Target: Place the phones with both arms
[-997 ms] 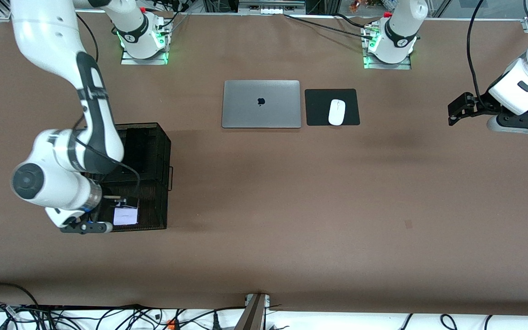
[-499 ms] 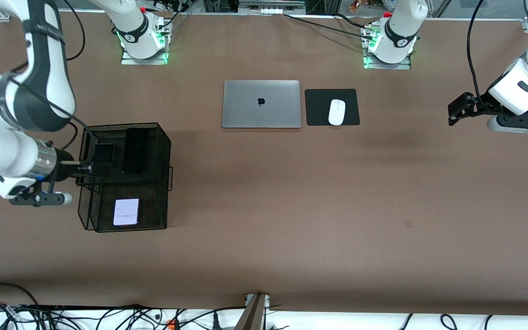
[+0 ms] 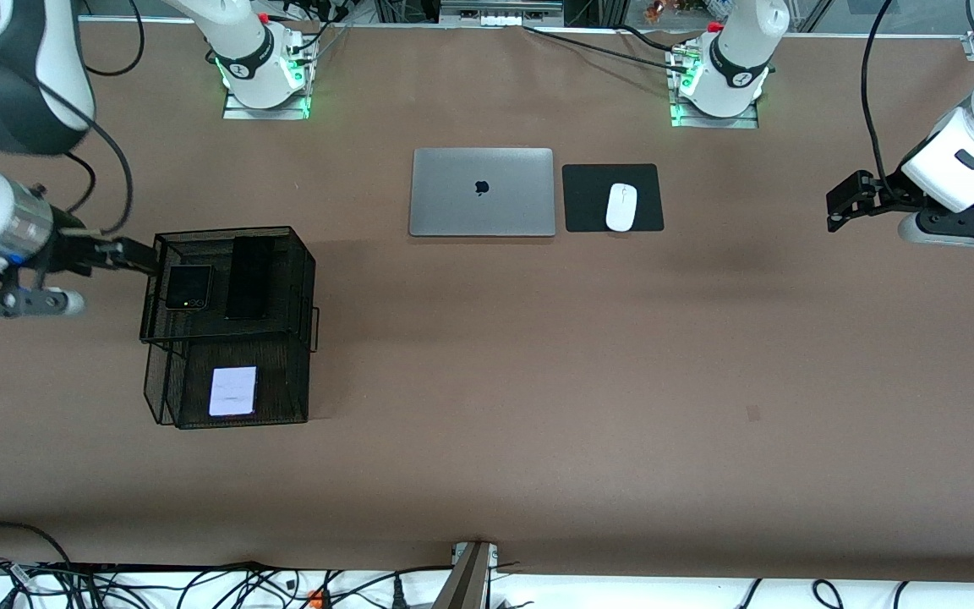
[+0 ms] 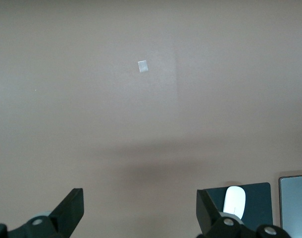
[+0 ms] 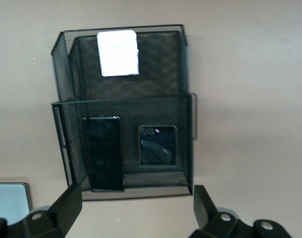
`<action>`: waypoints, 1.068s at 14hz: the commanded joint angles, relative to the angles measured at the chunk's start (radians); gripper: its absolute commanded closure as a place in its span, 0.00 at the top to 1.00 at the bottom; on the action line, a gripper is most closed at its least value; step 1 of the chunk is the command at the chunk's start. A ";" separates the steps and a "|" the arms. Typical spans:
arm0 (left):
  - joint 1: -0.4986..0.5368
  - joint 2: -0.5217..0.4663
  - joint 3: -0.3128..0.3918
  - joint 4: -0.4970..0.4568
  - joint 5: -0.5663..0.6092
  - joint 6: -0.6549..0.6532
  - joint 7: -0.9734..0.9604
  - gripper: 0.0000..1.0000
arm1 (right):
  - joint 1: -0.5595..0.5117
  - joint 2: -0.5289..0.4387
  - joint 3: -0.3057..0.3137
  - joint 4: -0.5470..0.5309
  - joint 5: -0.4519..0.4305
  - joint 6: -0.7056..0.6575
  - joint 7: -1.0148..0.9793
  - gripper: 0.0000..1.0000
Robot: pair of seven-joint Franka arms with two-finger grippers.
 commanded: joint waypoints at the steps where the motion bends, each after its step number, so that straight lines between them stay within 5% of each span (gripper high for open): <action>1: 0.001 0.007 -0.001 0.023 0.014 -0.022 0.005 1.00 | -0.157 -0.107 0.123 -0.083 -0.039 -0.007 0.018 1.00; 6: 0.002 0.007 -0.001 0.023 0.014 -0.022 0.008 1.00 | -0.423 -0.146 0.364 -0.078 -0.062 -0.048 0.018 1.00; 15: 0.002 0.007 0.000 0.023 0.014 -0.038 0.011 1.00 | -0.429 -0.140 0.374 -0.054 -0.059 -0.059 0.003 1.00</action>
